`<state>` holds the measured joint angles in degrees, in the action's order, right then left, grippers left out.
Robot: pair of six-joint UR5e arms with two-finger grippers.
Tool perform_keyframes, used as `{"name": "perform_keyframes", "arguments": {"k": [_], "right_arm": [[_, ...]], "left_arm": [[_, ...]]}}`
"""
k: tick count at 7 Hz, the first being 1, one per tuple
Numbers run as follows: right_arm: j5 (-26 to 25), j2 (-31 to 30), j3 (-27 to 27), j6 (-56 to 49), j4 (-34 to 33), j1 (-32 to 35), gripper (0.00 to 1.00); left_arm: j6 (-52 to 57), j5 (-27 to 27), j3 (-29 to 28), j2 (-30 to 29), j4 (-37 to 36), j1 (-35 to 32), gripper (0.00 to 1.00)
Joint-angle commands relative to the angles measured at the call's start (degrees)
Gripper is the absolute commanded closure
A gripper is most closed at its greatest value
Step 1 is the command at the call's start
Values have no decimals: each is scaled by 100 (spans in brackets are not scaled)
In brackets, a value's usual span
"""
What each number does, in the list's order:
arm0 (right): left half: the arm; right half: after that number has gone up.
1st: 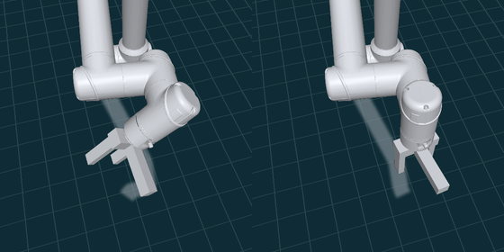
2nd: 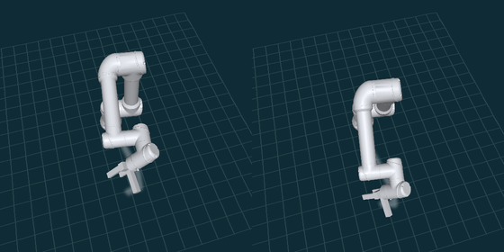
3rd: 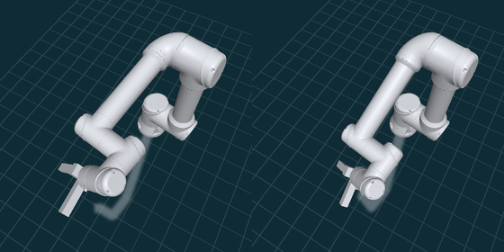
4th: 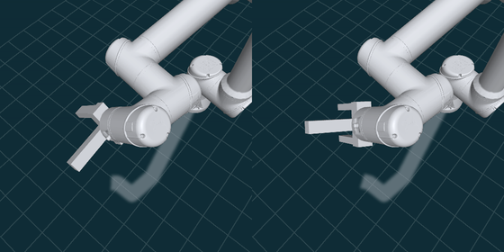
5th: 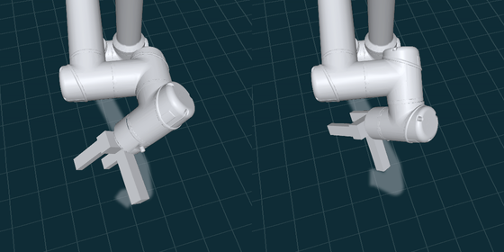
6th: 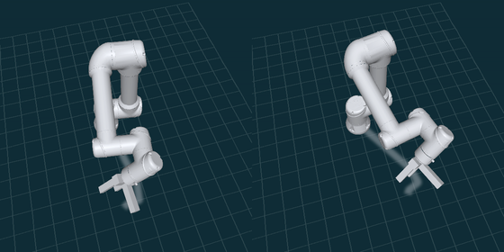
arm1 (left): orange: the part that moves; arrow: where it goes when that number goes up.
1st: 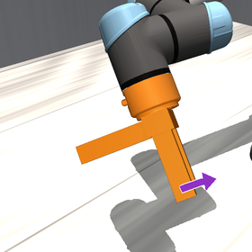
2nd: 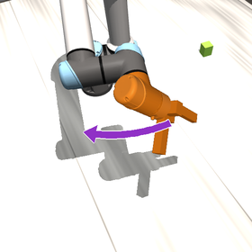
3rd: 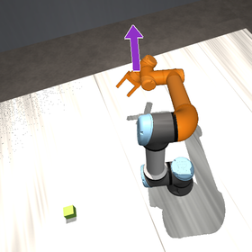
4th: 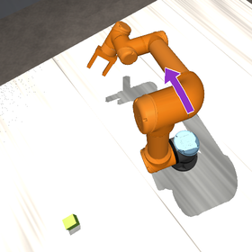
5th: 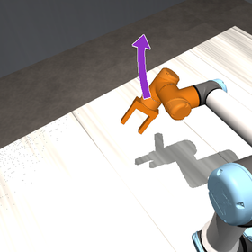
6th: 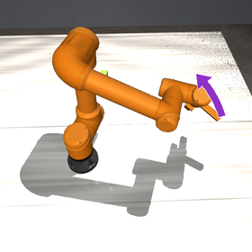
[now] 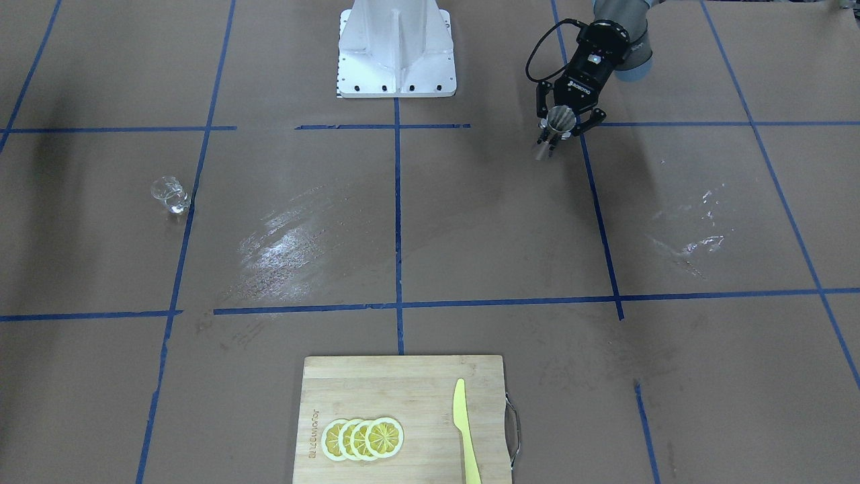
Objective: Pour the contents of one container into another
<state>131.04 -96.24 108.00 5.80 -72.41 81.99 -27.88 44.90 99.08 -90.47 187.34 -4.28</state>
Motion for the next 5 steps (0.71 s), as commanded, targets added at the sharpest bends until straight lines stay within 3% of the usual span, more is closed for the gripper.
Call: {"name": "perform_keyframes", "arguments": {"k": [1,2,4,5], "right_arm": [[0,0,-24,0,-1,-7,0],[0,0,-25,0,-1,-7,0],[0,26,-25,53,-1,-7,0],[0,35,-16,62,-1,-7,0]], "left_arm": [[900,1653,-2,-252,-40,-658,100],[1612,2428,-37,-548,-84,-1089,100],[1724,4473,-142,-1643,-1413,-2072,100],[1733,5145,-395,-2119,-1646,-2373,100]]}}
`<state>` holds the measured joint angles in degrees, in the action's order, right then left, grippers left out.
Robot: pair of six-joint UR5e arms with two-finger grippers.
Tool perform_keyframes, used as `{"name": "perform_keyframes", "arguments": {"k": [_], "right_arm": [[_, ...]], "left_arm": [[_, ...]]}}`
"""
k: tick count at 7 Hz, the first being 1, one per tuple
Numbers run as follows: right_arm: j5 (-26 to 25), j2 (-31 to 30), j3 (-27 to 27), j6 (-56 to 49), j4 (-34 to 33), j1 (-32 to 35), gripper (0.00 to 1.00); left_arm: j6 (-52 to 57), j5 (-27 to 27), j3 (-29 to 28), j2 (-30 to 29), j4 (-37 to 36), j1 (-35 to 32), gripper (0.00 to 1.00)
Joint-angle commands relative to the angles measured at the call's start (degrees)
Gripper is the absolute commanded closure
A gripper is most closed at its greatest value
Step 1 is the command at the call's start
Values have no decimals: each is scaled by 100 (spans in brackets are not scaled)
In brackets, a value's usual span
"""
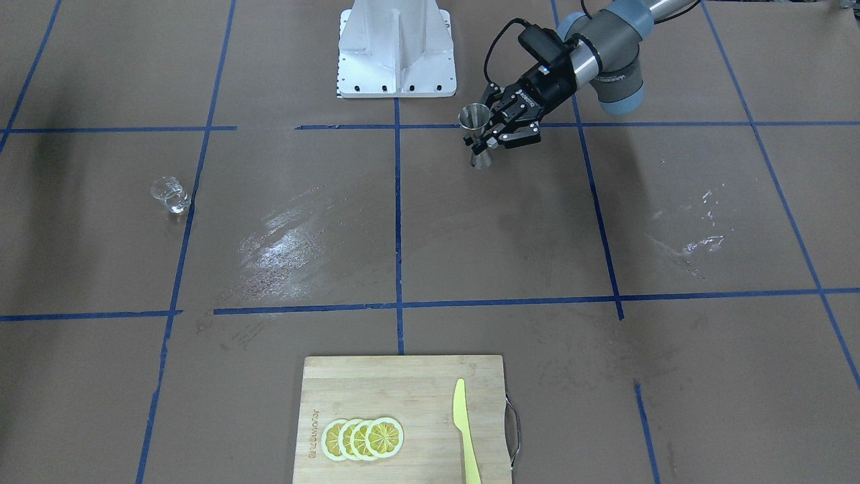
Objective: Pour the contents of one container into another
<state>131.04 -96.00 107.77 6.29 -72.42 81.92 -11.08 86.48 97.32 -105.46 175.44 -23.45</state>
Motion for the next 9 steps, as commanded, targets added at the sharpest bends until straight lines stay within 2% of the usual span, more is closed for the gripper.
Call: {"name": "perform_keyframes", "arguments": {"k": [1,3,4,5,6,7,8,9], "right_arm": [[9,20,16,39,9,0,0],[53,46,173,720,192,-166,0],[53,47,174,1473,768,-437,0],[-8,3,183,2420,1391,-770,0],[-209,-50,305,3126,1693,-1017,1],[-846,-311,863,3933,1705,-1498,1],[-1723,-584,1408,4777,1731,-2208,1],[-2819,-621,1648,5534,1731,-3050,1]], "left_arm": [[53,1333,-658,-1129,-431,-493,100],[36,1598,-1301,-1957,-388,-485,100],[10,1843,-1330,-1987,-300,-511,100],[-8,1828,-1330,-1996,-238,-502,100],[-43,1811,-1330,-1996,-247,-502,100],[-61,1793,-1339,-1996,-264,-502,100],[-78,1715,-1347,-1987,-273,-502,100],[-79,1636,-1365,-1987,-282,-502,100]]}}
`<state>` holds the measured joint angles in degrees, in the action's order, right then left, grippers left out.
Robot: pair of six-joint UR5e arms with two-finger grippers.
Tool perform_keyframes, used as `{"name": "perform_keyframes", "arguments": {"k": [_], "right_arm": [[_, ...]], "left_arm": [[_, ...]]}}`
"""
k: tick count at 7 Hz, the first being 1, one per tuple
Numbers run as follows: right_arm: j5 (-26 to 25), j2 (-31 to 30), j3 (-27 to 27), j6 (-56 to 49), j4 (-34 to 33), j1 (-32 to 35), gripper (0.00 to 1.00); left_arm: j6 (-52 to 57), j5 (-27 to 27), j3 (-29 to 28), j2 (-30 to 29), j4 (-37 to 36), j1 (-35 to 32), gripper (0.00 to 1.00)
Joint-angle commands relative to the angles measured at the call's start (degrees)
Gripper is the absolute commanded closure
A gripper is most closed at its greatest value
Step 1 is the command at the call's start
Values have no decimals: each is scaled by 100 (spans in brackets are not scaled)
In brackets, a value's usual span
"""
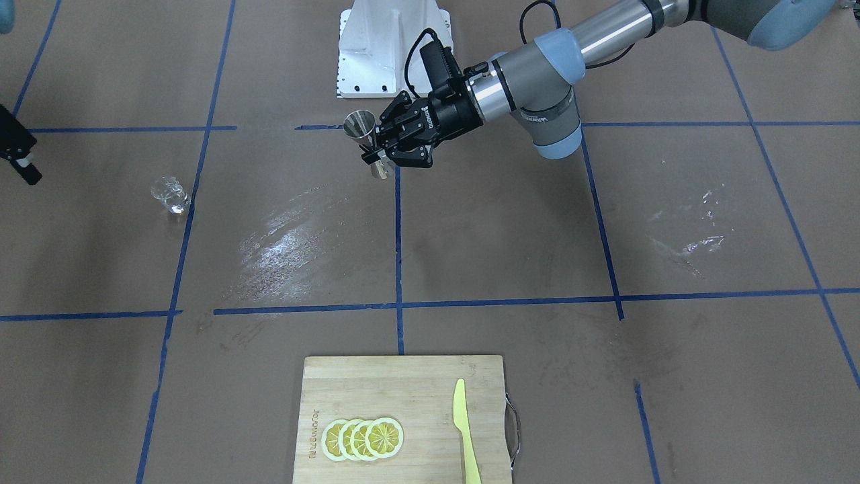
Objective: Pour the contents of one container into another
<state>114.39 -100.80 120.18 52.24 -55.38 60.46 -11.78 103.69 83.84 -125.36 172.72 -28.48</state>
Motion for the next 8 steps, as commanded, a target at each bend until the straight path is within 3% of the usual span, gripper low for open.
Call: {"name": "perform_keyframes", "arguments": {"k": [1,3,5,7,8], "right_arm": [[-2339,-159,445,1303,88,-1765,1],[-4843,-955,436,1753,1209,-3435,1],[-6928,-968,70,2201,1266,-4634,2],[-8409,-872,-537,2571,1276,-5435,2],[-8755,-566,-818,2572,1284,-5570,2]], "left_arm": [[-9,-94,-17,11,-11,0,100],[-9,-103,-17,11,-20,0,100],[-18,-112,-26,11,-20,0,100],[-18,-234,-17,38,-20,0,100],[-18,-235,-17,38,-20,0,100]]}}
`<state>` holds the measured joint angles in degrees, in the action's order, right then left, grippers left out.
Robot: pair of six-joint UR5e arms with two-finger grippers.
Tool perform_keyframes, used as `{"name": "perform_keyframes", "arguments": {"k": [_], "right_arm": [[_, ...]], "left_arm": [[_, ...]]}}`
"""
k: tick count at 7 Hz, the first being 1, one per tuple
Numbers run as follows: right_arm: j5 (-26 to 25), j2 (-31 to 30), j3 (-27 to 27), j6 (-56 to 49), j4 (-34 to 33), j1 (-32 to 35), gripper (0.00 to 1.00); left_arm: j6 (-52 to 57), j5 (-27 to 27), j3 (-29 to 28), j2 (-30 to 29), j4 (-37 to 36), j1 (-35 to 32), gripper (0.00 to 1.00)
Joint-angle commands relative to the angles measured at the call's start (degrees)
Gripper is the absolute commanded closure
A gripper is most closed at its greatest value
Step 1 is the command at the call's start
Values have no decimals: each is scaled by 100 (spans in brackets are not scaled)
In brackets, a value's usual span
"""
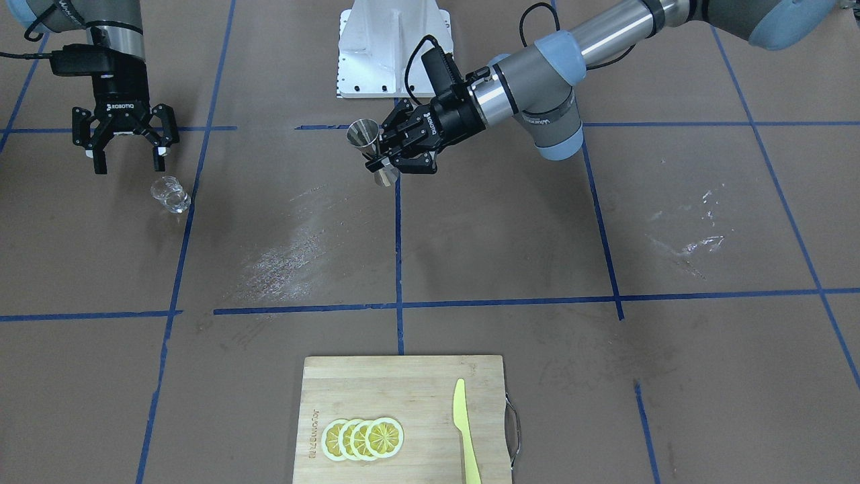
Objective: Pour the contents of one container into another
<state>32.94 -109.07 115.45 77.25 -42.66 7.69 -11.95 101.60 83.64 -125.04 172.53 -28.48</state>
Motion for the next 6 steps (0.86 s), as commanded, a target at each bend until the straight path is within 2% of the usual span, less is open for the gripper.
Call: {"name": "perform_keyframes", "arguments": {"k": [1,6], "right_arm": [[-718,403,-626,71,12,-312,2],[-991,782,-1454,221,12,-426,2]], "left_arm": [[0,-35,3,15,0,0,100],[0,-35,3,24,9,0,100]]}}
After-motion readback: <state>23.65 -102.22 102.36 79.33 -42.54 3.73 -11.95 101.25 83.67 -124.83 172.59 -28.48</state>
